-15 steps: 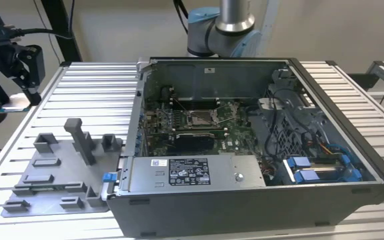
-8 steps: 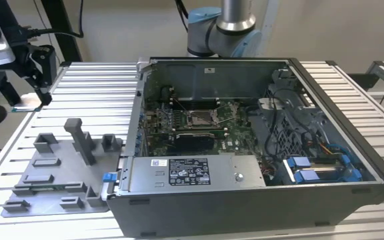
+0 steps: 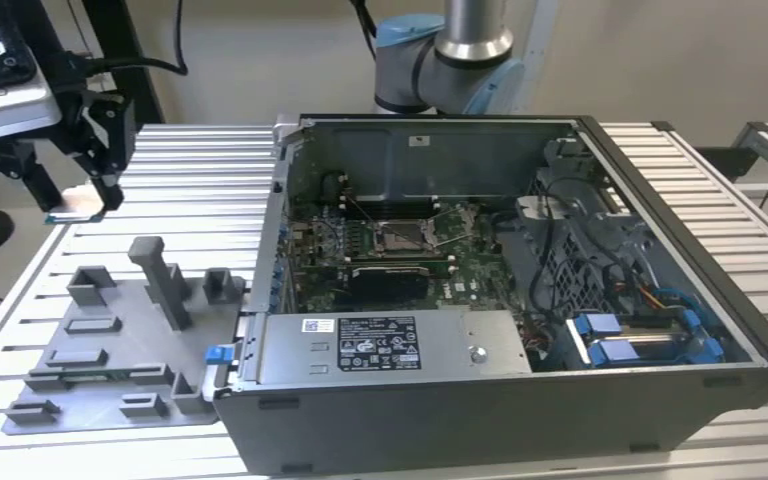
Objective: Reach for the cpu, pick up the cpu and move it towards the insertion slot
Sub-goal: 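Pick up the cpu and move it towards the insertion slot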
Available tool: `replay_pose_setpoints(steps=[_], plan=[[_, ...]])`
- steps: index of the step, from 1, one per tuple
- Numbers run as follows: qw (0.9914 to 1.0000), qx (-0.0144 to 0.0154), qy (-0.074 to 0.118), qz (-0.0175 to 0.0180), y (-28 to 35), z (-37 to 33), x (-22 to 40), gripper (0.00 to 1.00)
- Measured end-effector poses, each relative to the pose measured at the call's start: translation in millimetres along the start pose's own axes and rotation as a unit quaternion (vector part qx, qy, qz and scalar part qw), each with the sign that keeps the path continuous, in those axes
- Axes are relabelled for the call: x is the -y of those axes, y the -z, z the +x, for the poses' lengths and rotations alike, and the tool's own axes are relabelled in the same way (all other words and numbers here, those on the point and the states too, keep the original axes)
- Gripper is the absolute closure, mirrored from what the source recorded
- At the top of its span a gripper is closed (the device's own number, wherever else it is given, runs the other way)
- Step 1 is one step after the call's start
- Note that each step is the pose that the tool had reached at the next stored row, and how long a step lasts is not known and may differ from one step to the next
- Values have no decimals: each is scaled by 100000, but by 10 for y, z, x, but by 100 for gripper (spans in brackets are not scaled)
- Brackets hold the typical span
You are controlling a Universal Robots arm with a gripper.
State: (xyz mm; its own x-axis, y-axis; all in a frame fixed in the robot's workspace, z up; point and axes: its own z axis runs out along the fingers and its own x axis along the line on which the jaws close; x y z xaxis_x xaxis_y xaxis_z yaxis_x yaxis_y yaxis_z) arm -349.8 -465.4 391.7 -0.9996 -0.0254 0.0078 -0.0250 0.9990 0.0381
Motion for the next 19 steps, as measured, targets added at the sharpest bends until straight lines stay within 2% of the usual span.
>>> replay_pose_setpoints(steps=[19], plan=[[100000, -32, -2, 5, 3, -324, 8, 100]])
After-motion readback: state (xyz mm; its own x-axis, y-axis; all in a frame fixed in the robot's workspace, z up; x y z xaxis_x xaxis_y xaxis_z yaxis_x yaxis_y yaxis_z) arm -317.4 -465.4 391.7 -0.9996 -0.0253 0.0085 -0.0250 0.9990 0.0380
